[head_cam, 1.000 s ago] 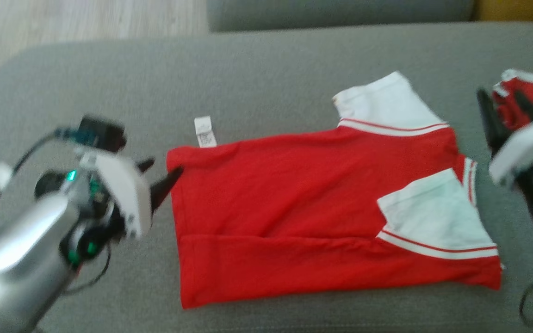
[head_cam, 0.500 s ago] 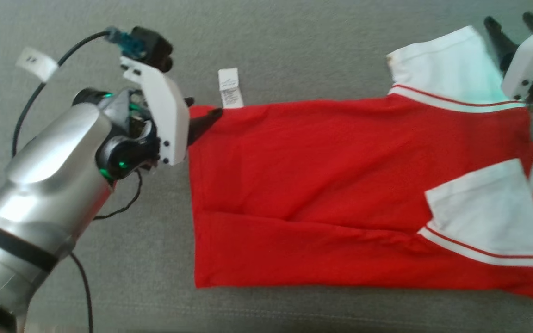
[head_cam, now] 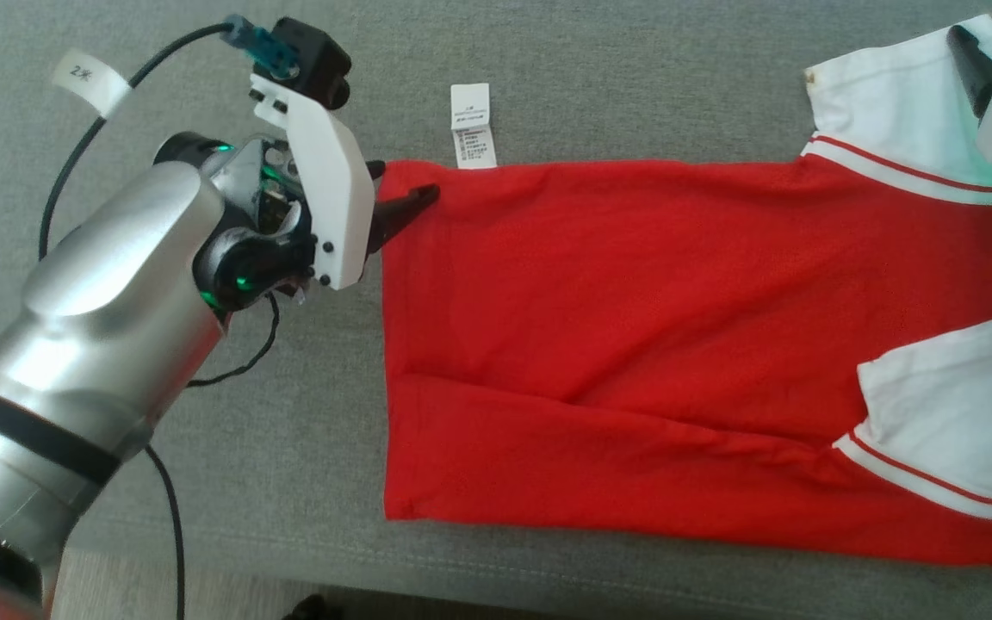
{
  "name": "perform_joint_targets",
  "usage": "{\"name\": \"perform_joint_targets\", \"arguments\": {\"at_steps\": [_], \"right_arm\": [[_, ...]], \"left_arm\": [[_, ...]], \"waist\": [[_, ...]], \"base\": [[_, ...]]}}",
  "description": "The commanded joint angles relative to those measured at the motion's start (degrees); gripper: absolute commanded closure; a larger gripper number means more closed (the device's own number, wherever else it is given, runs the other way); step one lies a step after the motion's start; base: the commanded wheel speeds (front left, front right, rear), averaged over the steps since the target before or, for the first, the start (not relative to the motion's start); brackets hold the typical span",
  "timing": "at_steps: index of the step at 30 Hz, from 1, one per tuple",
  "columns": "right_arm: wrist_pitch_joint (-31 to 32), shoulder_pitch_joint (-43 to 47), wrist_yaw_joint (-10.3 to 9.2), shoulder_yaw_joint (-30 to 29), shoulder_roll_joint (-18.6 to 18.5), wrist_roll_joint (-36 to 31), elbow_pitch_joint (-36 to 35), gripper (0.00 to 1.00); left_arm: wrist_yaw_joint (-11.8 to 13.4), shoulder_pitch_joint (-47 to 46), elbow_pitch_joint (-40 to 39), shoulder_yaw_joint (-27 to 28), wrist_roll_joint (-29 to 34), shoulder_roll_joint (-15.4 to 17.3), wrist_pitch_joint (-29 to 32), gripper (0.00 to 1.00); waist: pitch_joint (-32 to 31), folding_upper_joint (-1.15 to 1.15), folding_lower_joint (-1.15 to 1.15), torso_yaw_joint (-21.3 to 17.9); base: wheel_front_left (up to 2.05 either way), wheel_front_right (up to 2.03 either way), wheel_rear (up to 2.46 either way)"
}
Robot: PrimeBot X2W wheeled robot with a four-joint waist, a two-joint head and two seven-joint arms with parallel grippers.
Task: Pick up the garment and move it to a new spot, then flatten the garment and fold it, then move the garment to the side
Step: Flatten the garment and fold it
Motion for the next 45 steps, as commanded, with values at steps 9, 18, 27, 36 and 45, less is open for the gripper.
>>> {"name": "perform_joint_targets", "arguments": {"at_steps": [9,18,27,36,45], "right_arm": [[7.3,-1.2,0.43,6.5,0.3,7.3,-0.1,0.0],[11.0,-0.3,0.43,12.6,-0.8,13.6,-4.2,0.74],[1.5,-2.0,0.43,16.6,-2.5,14.9,-4.3,1.0],[-8.1,-2.2,0.43,17.7,-1.5,16.4,-0.8,1.0],[-8.4,1.5,0.43,22.6,-2.0,21.2,-4.4,1.0]], "left_arm": [[-0.2,-3.4,-0.4,1.4,0.1,2.5,0.8,0.0],[0.0,-3.4,1.4,1.2,0.1,2.6,0.7,0.0],[0.7,-3.9,5.3,1.8,0.8,2.5,-2.3,1.0],[0.2,-2.0,7.8,1.8,0.5,3.1,-4.6,1.0],[-0.5,1.1,9.2,1.0,-0.8,4.5,-4.5,1.0]], "waist": [[0.4,0.0,-0.01,0.2],[0.2,0.0,-0.01,-1.1],[-1.2,0.0,-0.01,-2.4],[-5.1,0.0,-0.01,-3.7],[-10.7,0.0,-0.01,-6.4]], "base": [[0.0,0.0,0.0],[0.0,0.0,0.0],[0.0,0.0,0.0],[0.0,0.0,0.0],[0.0,0.0,0.0]]}}
